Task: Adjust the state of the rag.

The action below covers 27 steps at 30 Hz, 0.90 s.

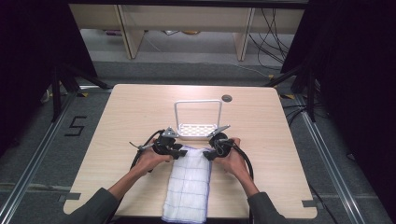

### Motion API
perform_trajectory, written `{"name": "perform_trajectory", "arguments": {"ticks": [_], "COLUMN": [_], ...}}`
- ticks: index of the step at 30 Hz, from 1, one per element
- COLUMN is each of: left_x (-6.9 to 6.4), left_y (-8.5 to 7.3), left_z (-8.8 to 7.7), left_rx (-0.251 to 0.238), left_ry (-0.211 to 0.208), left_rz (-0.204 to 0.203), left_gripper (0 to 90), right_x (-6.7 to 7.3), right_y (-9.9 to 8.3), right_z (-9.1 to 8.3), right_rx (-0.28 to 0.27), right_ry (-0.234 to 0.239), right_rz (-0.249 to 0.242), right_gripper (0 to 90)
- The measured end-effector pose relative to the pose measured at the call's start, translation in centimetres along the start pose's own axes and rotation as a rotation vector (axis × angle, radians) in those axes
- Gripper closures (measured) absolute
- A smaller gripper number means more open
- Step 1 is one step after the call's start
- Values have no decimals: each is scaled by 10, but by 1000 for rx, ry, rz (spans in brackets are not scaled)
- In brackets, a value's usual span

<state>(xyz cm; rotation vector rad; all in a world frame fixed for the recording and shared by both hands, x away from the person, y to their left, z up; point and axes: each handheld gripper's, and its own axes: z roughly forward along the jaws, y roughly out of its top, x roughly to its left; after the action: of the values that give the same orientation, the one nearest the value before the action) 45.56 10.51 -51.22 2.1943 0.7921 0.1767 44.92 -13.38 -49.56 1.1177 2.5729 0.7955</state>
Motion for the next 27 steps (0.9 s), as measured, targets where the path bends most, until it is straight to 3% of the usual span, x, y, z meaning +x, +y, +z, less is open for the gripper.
{"name": "perform_trajectory", "arguments": {"ticks": [3, 5, 7, 8, 10, 11, 12, 15, 18, 19, 20, 23, 24, 27], "left_x": [1, 0, 0, -2, -2, -3, -4, -2, -3, -5, -5, -5, -6, -9], "left_y": [-1, -2, -2, -2, -2, -2, -2, -2, -2, -1, -1, 0, 1, 4], "left_z": [0, 1, 0, 1, 0, 1, 1, -1, -1, -2, -2, -8, -9, -17], "left_rx": [-7, -26, -13, -31, -17, -31, -30, -15, -23, -41, -41, -50, -62, -90], "left_ry": [-7, -16, -24, -24, -23, -23, -22, -20, -22, -20, -20, -23, -23, -24], "left_rz": [4, -14, 9, -7, 19, 4, 10, 34, 31, 6, 6, 16, 9, 10], "left_gripper": [693, 731, 758, 758, 778, 785, 793, 802, 806, 809, 810, 812, 813, 815], "right_x": [-1, -1, 1, 0, 0, -2, 1, 2, 2, 4, 2, 6, 6, 8], "right_y": [-1, -1, -2, -2, -3, -3, -4, -6, -6, -5, -5, -4, -3, 0], "right_z": [-1, 0, -1, 0, 0, 0, 1, 1, -1, -1, -2, -4, -10, -21], "right_rx": [0, -10, -4, -6, -18, -29, -29, -48, -31, -31, -45, -60, -42, -81], "right_ry": [23, 33, 50, 55, 64, 71, 71, 104, 112, 103, 106, 97, 112, 103], "right_rz": [23, 15, 34, 31, 15, -14, 36, 49, 44, 34, 1, 27, 22, -2], "right_gripper": [514, 543, 583, 601, 635, 658, 708, 788, 808, 820, 824, 829, 830, 832]}}
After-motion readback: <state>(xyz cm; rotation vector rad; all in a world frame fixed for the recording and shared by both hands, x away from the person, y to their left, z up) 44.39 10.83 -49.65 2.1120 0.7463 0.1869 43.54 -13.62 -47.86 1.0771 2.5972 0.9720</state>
